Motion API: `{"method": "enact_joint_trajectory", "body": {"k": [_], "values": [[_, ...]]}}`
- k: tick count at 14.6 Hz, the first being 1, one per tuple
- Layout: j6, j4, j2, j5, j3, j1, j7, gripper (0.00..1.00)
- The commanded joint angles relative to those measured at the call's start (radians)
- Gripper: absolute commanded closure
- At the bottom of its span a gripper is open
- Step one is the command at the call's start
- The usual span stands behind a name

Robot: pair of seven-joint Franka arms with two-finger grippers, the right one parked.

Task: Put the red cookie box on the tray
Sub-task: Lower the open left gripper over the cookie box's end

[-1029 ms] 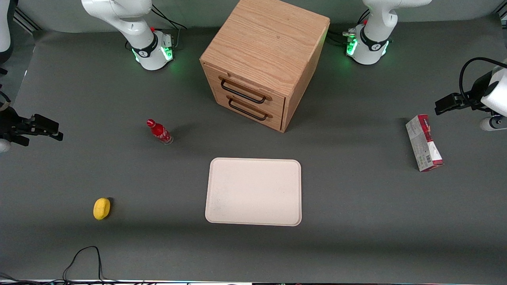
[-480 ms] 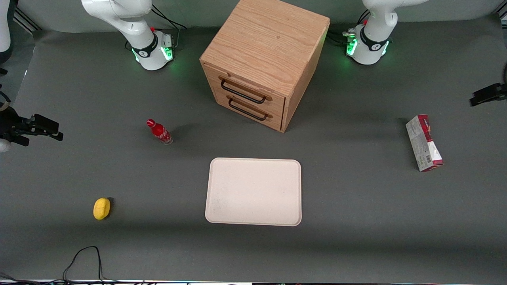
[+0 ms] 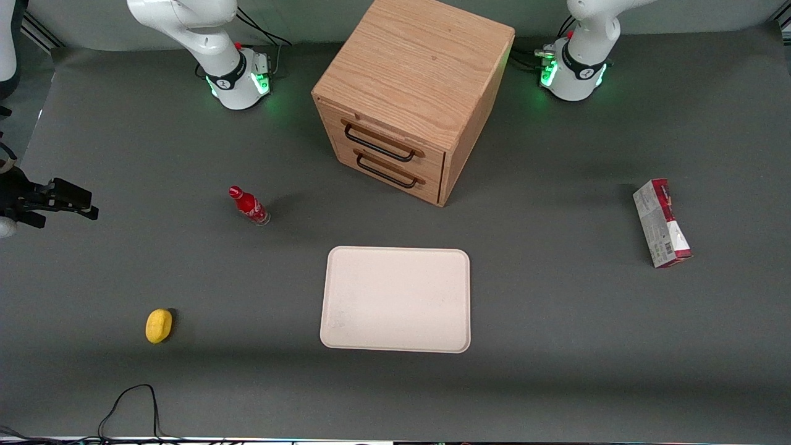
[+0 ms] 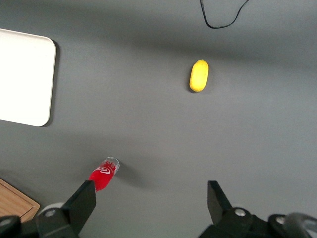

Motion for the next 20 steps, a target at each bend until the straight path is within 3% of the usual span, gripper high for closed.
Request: {"method": "enact_joint_trajectory", "body": {"k": [1, 6, 12, 20], "values": [[-0.027, 0.027, 0.026, 0.002, -0.001, -0.015, -0.001, 0.00], [0.062, -0.084, 0.025, -0.004, -0.005, -0.016, -0.022, 0.00], [0.472, -0.399, 0.055, -0.009, -0.007, -0.042, -0.052, 0.00], [0.804, -0.479, 0.269, -0.044, -0.007, -0.059, -0.058, 0.00]]}}
